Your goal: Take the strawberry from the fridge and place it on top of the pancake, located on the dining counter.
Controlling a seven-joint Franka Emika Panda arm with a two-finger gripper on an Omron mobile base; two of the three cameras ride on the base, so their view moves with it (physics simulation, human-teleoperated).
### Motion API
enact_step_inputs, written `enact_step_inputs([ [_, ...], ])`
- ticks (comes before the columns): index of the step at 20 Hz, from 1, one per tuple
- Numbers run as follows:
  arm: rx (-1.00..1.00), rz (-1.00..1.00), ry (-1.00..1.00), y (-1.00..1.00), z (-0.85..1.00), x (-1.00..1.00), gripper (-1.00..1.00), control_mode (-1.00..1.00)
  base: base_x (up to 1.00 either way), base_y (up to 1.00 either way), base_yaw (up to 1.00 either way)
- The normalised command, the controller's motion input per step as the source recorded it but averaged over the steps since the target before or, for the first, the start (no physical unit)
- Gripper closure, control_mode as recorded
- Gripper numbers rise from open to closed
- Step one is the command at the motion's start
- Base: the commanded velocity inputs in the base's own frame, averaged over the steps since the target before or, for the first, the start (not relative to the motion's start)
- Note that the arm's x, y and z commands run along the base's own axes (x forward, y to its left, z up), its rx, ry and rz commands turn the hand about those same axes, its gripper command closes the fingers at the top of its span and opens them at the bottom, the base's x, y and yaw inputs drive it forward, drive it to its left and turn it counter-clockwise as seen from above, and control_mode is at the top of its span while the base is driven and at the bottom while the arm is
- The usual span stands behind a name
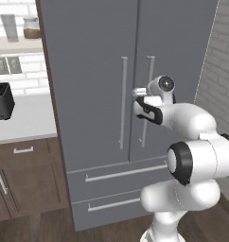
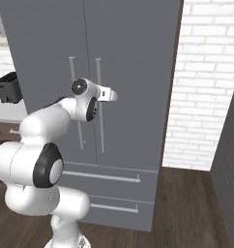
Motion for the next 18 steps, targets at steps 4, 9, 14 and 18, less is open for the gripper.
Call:
enact_step_inputs([
  [4,0.02,0.0,0.0,-0.42,0.0,-0.88,1.0,-1.0,0.0,0.0,0.0],
  [9,0.12,0.0,0.02,-0.89,0.0,-1.0,1.0,-1.0,0.0,0.0,0.0],
  [14,0.11,-0.01,0.02,-0.98,0.0,-1.0,1.0,-1.0,0.0,0.0,0.0],
  [18,0.13,0.0,0.13,-1.0,0.19,-0.95,1.0,-1.0,0.0,0.0,0.0],
])
